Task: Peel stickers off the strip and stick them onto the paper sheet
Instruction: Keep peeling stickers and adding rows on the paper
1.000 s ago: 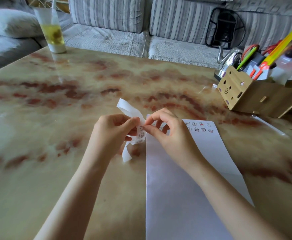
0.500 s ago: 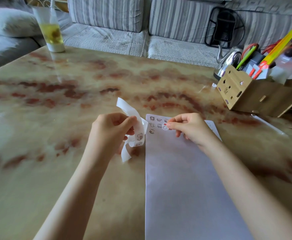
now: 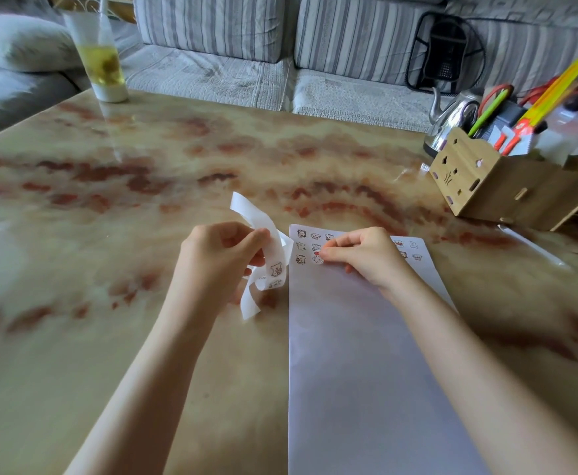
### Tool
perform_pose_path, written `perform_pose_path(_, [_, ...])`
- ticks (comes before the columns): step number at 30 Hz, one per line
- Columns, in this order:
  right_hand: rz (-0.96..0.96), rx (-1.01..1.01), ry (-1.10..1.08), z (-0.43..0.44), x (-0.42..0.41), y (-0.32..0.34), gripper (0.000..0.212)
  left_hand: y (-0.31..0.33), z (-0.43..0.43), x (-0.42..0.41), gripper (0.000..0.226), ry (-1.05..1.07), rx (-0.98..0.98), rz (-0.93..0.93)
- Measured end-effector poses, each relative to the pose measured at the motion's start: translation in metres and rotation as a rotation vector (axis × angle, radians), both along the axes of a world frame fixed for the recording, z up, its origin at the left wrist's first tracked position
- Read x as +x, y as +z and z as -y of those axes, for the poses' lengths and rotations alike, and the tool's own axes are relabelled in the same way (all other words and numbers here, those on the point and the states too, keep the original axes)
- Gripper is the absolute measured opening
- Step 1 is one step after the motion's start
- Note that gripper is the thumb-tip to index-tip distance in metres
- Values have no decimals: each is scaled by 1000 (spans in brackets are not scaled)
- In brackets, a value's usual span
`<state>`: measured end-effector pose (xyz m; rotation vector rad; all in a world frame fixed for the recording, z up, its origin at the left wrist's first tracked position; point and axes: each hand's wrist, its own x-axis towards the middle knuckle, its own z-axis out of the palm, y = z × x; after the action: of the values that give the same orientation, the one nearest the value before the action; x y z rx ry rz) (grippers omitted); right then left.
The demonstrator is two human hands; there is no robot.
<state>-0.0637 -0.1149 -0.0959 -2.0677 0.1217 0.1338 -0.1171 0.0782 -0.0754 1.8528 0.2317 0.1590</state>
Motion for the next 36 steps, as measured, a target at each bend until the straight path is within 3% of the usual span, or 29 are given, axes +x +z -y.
perform_pose_path(36, [65,-101,-40,-1,9,-21,7,1,-1,-1,18,-21,-5,6])
